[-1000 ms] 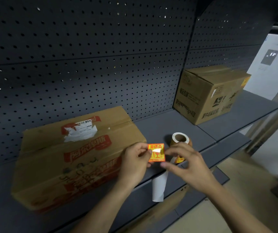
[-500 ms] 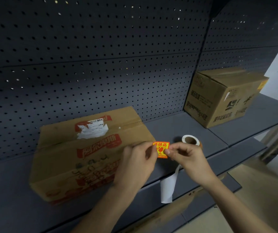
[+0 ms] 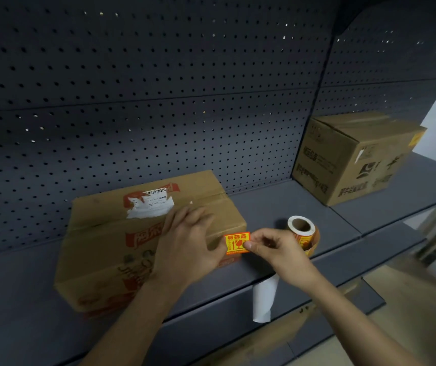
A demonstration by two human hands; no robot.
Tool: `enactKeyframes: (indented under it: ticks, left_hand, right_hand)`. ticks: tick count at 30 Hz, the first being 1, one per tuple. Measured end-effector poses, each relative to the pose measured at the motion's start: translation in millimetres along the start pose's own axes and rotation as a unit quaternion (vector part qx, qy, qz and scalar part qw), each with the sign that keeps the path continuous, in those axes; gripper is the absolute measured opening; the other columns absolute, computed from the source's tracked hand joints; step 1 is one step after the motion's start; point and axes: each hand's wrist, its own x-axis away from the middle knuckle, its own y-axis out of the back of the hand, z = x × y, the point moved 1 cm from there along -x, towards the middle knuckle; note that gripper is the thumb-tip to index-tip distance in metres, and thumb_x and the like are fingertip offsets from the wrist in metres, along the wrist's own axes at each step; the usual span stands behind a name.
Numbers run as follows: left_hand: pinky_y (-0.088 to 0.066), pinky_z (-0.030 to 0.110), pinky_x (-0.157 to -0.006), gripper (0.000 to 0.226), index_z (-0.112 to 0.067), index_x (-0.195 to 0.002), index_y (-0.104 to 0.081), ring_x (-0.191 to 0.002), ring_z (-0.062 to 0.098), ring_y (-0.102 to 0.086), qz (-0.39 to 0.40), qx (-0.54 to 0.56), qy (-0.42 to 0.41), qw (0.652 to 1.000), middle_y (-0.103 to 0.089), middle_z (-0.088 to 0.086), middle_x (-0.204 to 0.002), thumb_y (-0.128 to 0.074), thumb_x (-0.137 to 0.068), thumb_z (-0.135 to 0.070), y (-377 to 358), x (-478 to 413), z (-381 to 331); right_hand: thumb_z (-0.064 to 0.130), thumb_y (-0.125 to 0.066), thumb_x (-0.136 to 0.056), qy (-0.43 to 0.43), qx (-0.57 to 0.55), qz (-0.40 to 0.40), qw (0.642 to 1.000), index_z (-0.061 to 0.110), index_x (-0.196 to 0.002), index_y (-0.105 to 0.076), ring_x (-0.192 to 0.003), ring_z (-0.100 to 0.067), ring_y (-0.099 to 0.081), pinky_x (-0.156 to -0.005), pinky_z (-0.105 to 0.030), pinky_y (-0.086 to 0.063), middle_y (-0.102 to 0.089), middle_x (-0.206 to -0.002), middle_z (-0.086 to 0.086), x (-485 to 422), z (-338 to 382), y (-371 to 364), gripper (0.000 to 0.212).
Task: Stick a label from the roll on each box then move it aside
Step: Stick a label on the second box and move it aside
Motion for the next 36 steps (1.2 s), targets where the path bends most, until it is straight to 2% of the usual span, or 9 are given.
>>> enactKeyframes:
  ticks: [4,12,14,17,20,23,27,32,36]
  left_hand:
    - [-0.046,0.040,-0.101,0.062,-0.020,-0.116,-0.071,-0.122,0.025,-0.058,0.003,-0.015,0.005,1.000,-0.068,-0.004,-0.126,-0.052,-0.075,-0.063,1,1,-1]
    - [-0.053,0.041,-0.094,0.058,-0.019,-0.109,-0.072,-0.113,0.027,-0.063,-0.027,-0.022,-0.015,0.999,-0.070,-0.002,-0.119,-0.075,-0.070,-0.060,-9,-2,4]
    - [-0.054,0.040,-0.091,0.055,-0.019,-0.107,-0.073,-0.110,0.026,-0.063,-0.029,-0.030,-0.013,0.999,-0.071,-0.002,-0.116,-0.079,-0.068,-0.058,-9,-3,3]
    - [-0.055,0.039,-0.085,0.052,-0.020,-0.104,-0.072,-0.104,0.025,-0.064,-0.036,-0.040,-0.009,0.999,-0.071,-0.004,-0.110,-0.080,-0.067,-0.055,-8,-3,0]
    - [-0.055,0.039,-0.082,0.048,-0.021,-0.102,-0.072,-0.100,0.025,-0.065,-0.046,-0.041,-0.007,0.998,-0.072,-0.005,-0.107,-0.081,-0.066,-0.053,-7,-4,-2]
    - [-0.055,0.039,-0.082,0.046,-0.022,-0.100,-0.072,-0.099,0.025,-0.064,-0.044,-0.034,0.003,0.998,-0.072,-0.005,-0.103,-0.081,-0.066,-0.051,-6,-5,-3]
    - [-0.056,0.042,-0.081,0.042,-0.021,-0.094,-0.070,-0.095,0.026,-0.064,-0.028,-0.023,0.014,0.999,-0.071,-0.003,-0.096,-0.082,-0.065,-0.049,-3,-8,-5]
    - [-0.053,0.042,-0.082,0.038,-0.021,-0.088,-0.067,-0.093,0.026,-0.061,-0.022,-0.025,0.023,0.999,-0.067,-0.003,-0.088,-0.080,-0.065,-0.049,-1,-12,-9]
    - [-0.052,0.041,-0.083,0.040,-0.022,-0.088,-0.066,-0.094,0.026,-0.061,-0.029,-0.015,0.021,0.999,-0.067,-0.005,-0.089,-0.080,-0.064,-0.051,-2,-12,-5]
  right_hand:
    - [0.018,-0.071,-0.091,0.002,0.010,0.000,1.000,0.010,-0.091,-0.074,-0.081,-0.019,-0.068,-0.082,-0.041,-0.054,-0.075,-0.088,-0.010,-4,-4,-5,0.008]
    - [0.018,-0.071,-0.091,-0.005,0.000,-0.014,1.000,0.009,-0.088,-0.072,-0.075,-0.012,-0.057,-0.075,-0.034,-0.048,-0.068,-0.087,-0.022,-11,-11,-11,0.010]
    - [0.018,-0.071,-0.091,-0.006,0.000,-0.019,1.000,0.009,-0.088,-0.072,-0.075,-0.013,-0.057,-0.075,-0.038,-0.050,-0.068,-0.087,-0.022,-12,-12,-11,0.009]
    - [0.017,-0.072,-0.091,-0.011,0.000,-0.030,0.999,0.009,-0.087,-0.073,-0.075,-0.013,-0.059,-0.076,-0.041,-0.052,-0.070,-0.087,-0.020,-13,-11,-12,0.008]
    - [0.015,-0.072,-0.090,-0.018,-0.012,-0.035,0.999,0.009,-0.087,-0.074,-0.073,-0.010,-0.060,-0.074,-0.031,-0.052,-0.072,-0.084,-0.016,-14,-9,-12,0.007]
    - [0.017,-0.074,-0.089,-0.029,-0.009,-0.041,0.999,0.012,-0.086,-0.076,-0.069,-0.004,-0.062,-0.070,-0.021,-0.052,-0.072,-0.073,0.002,-14,-9,-11,0.006]
    - [0.022,-0.076,-0.087,-0.036,0.017,-0.062,0.997,0.015,-0.083,-0.078,-0.062,0.001,-0.061,-0.064,-0.016,-0.048,-0.070,-0.065,0.009,-15,-10,-11,0.008]
    - [0.036,-0.076,-0.085,-0.029,0.109,-0.083,0.990,0.022,-0.077,-0.076,-0.063,-0.001,-0.064,-0.064,-0.024,-0.052,-0.073,-0.070,0.011,-16,-10,-11,0.016]
    - [0.044,-0.075,-0.084,0.010,0.160,-0.075,0.984,0.026,-0.076,-0.073,-0.069,0.000,-0.066,-0.064,-0.018,-0.049,-0.072,-0.074,0.017,-12,-9,-4,0.020]
